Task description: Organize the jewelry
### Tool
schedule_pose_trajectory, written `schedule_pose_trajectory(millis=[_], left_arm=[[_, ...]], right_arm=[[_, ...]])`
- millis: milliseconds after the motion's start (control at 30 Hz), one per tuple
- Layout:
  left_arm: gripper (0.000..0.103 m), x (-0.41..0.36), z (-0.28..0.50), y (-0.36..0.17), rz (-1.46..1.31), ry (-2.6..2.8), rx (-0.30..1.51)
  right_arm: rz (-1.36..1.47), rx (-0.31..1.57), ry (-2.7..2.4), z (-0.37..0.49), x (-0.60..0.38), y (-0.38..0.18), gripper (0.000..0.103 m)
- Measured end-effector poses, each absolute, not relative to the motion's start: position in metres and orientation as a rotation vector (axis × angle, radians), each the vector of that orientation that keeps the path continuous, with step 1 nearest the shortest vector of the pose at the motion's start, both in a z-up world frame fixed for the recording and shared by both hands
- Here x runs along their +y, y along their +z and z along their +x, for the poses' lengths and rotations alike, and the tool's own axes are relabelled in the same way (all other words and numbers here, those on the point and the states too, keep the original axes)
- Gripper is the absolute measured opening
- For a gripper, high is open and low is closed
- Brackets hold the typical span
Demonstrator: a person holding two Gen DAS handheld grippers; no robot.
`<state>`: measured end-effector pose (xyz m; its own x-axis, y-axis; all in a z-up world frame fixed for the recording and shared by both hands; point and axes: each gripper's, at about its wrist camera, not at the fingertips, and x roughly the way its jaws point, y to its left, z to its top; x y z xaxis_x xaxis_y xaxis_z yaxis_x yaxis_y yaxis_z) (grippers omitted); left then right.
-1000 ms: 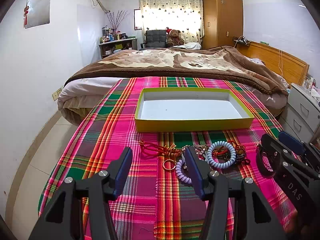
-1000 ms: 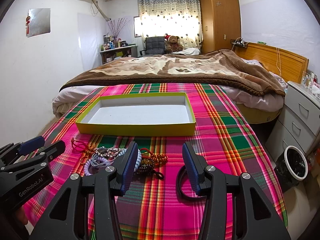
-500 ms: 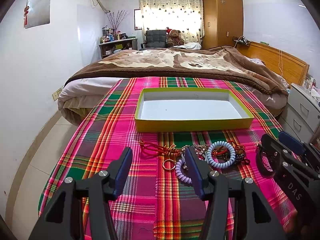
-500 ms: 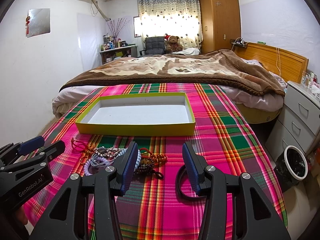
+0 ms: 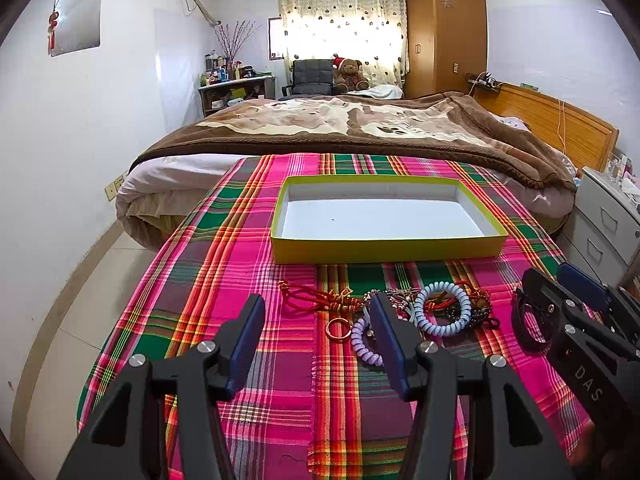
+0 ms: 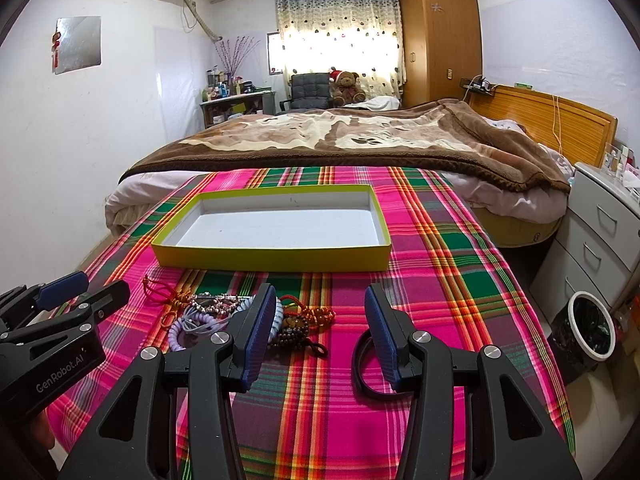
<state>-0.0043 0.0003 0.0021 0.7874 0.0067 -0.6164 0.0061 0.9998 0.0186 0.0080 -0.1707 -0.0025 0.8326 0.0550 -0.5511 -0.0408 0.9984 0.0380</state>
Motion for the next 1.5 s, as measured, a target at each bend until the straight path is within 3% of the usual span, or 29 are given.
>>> schedule_pose_trajectory(millis=[1067, 1500], left_arm=[[0.057, 0.012, 0.009, -0.007, 0.012, -0.016, 0.721], [0.057, 0.038, 0.022, -0.025, -0.096, -0.117, 0.81]], right_arm=[[0.034, 0.583, 0.068, 0.004, -0.183, -0.004, 0.047], [0.116, 0.76, -0.021, 0.005, -0.245, -0.042, 0.047]])
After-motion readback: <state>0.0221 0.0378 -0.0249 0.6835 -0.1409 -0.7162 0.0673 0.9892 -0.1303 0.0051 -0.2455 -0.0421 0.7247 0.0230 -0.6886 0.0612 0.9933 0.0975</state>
